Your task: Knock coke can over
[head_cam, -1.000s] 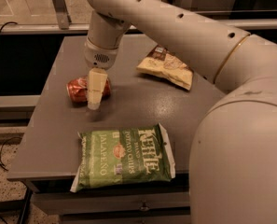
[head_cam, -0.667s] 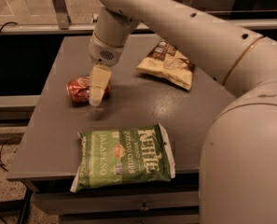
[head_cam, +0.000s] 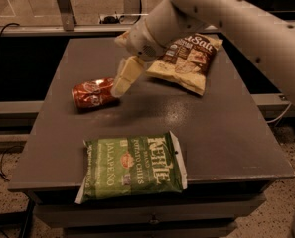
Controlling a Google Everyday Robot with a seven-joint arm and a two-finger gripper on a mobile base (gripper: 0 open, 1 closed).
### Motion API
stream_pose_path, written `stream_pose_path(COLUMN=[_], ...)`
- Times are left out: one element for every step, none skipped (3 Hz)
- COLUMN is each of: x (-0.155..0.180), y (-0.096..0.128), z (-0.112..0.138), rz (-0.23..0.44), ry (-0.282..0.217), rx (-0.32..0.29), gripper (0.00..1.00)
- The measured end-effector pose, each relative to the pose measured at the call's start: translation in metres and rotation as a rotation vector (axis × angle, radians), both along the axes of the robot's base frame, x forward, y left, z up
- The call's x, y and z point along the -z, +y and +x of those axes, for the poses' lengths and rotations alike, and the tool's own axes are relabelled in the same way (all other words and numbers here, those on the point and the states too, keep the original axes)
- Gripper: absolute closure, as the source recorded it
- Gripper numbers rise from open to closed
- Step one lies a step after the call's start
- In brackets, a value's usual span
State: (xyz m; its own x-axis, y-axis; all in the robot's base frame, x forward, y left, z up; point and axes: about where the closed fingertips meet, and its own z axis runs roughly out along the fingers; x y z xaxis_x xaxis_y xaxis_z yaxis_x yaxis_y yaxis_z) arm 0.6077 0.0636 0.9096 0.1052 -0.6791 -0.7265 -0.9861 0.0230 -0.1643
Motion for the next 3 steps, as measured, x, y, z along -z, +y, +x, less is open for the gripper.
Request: stream_pose_path(x=[-0.037,-0.057,-0.059], y=[-0.06,-0.113,-0.121], z=[0.008,0.018,0.018], rz=[0.144,0.227,0.231], ry=[-0.115,-0.199,-0.207], rx=[0.095,0.202,0.219], gripper=[0.0,0.0,0.0])
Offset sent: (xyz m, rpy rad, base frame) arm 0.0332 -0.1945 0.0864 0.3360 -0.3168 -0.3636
